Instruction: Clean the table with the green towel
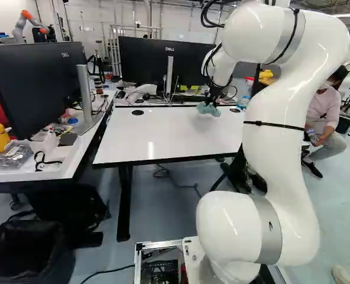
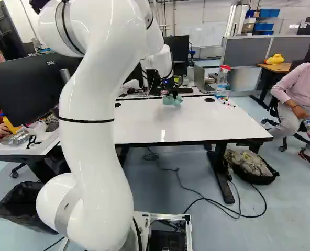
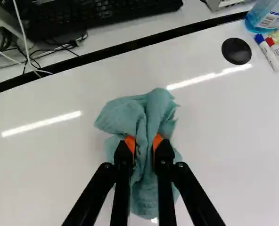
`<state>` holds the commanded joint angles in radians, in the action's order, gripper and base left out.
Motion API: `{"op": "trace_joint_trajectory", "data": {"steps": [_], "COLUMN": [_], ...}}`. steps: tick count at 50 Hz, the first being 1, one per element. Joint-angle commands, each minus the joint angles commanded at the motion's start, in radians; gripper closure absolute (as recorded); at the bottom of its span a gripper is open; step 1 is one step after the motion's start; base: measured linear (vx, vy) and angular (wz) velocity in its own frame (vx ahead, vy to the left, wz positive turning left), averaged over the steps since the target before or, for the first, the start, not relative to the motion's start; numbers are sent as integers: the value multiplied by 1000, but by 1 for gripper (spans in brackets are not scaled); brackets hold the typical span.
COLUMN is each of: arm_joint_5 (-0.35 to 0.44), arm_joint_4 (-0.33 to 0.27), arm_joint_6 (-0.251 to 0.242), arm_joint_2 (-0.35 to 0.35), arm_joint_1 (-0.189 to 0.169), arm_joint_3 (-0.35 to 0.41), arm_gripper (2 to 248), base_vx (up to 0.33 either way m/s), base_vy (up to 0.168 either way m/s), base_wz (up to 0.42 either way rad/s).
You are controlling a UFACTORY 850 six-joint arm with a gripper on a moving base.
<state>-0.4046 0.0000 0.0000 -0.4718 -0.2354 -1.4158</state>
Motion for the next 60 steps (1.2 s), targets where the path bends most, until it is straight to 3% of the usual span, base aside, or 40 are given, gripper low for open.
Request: {"op": "trace_joint_trajectory", "data": {"steps": [23, 49, 60], "arm_joint_5": [62, 74, 74], "arm_joint_4": [0, 0, 0], "arm_joint_6": [0, 0, 0], "arm_joint_2": [11, -21, -35], "arm_joint_1": [64, 138, 145], "arm_joint_3": [14, -28, -45], "arm_gripper": [191, 191, 191], "base_vx": [0, 0, 0], "base_vy": [0, 0, 0], "base_wz": [0, 0, 0]}}
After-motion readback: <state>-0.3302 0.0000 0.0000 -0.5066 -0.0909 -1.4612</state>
